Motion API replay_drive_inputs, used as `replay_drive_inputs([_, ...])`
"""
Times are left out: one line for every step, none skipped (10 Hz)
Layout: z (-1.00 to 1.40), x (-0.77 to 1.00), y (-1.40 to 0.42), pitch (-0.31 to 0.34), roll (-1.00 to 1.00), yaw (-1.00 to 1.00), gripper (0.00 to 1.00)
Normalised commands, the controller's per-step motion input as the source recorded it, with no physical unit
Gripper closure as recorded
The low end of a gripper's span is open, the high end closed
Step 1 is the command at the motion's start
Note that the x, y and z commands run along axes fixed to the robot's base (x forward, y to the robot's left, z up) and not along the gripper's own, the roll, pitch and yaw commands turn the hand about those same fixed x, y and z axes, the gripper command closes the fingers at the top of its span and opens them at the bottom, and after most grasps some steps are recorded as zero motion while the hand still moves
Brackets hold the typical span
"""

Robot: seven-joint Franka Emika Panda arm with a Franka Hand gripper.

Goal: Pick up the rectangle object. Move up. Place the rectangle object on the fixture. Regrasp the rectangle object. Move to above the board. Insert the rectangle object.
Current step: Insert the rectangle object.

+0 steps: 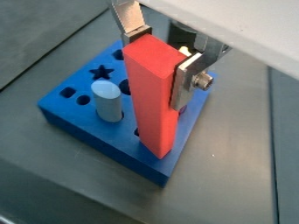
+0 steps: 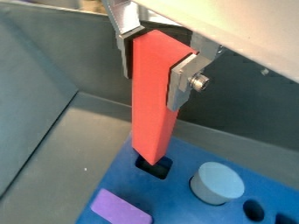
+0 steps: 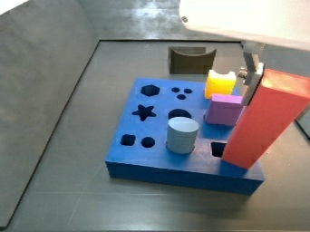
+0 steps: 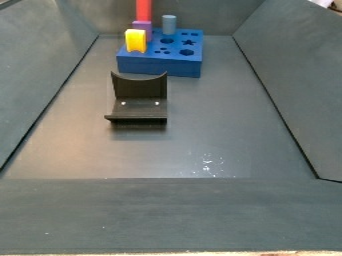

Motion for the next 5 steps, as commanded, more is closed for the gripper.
replay_drive_inputs([-0.33, -0.07, -0.01, -0.003, 0.0, -0.75, 1.0])
replay_drive_inputs([-0.31, -0.19, 0.0, 0.0, 0.05, -0.52, 1.0])
replay_drive_inputs([-0.33, -0.06, 0.0, 0.026, 0.12, -0.85, 1.0])
replay_drive_inputs([-0.09, -0.18, -0.04, 0.021, 0.09, -0.48, 1.0])
replay_drive_inputs([-0.02, -0.05, 0.0, 0.0, 0.0, 0.16, 1.0])
